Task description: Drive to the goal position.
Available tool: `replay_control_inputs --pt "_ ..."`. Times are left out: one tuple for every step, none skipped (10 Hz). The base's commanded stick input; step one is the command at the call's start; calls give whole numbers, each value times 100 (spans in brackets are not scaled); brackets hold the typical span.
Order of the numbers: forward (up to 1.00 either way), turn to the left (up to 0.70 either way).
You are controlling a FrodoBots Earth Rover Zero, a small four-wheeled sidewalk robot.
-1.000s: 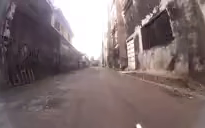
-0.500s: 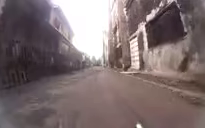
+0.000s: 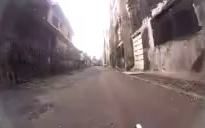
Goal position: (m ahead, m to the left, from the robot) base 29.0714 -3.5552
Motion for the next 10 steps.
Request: replay_control_inputs --pt "100 1" --pt "100 1" --pt "100 1" --pt "100 1" --pt "100 1" --pt "100 1" --pt "100 1" --pt "100 1" --pt "100 1" --pt "100 1"
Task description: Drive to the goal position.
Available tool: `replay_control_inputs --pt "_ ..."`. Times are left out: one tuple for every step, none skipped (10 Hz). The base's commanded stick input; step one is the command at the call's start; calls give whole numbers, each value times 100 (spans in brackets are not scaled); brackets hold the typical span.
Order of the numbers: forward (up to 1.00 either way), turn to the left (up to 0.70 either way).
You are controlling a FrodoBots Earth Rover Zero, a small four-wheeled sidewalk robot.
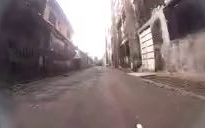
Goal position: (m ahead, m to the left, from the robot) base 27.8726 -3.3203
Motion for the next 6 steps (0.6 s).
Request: replay_control_inputs --pt "100 1" --pt "100 1" --pt "100 1" --pt "100 1" --pt "100 1" --pt "100 1"
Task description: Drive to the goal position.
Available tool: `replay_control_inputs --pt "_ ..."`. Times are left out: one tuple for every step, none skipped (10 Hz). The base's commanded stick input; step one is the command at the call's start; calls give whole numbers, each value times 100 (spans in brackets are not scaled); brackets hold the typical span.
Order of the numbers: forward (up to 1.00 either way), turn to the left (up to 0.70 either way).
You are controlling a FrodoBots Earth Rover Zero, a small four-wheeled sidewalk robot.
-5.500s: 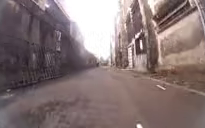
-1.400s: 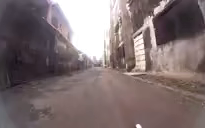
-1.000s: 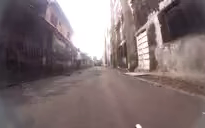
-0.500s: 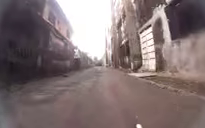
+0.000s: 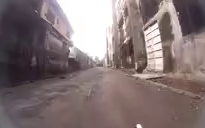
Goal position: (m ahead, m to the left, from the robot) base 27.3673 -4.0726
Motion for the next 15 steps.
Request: replay_control_inputs --pt "100 1" --pt "100 1" --pt "100 1" --pt "100 1" --pt "100 1" --pt "100 1" --pt "100 0" --pt "100 -24" --pt "100 -32" --pt "100 -11" --pt "100 1" --pt "100 1" --pt "100 1" --pt "100 1" --pt "100 1"
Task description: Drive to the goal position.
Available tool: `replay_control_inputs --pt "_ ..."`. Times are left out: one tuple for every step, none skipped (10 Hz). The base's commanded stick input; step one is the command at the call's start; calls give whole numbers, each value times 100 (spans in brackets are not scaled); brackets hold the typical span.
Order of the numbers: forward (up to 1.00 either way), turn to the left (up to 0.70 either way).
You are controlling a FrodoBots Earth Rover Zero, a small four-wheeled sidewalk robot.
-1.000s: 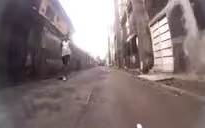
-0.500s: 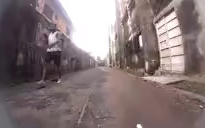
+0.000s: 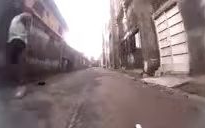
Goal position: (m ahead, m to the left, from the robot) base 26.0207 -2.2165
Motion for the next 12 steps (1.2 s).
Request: replay_control_inputs --pt "100 1" --pt "100 1" --pt "100 1" --pt "100 1" --pt "100 1" --pt "100 1" --pt "100 1" --pt "100 1" --pt "100 1" --pt "100 1" --pt "100 1" --pt "100 1"
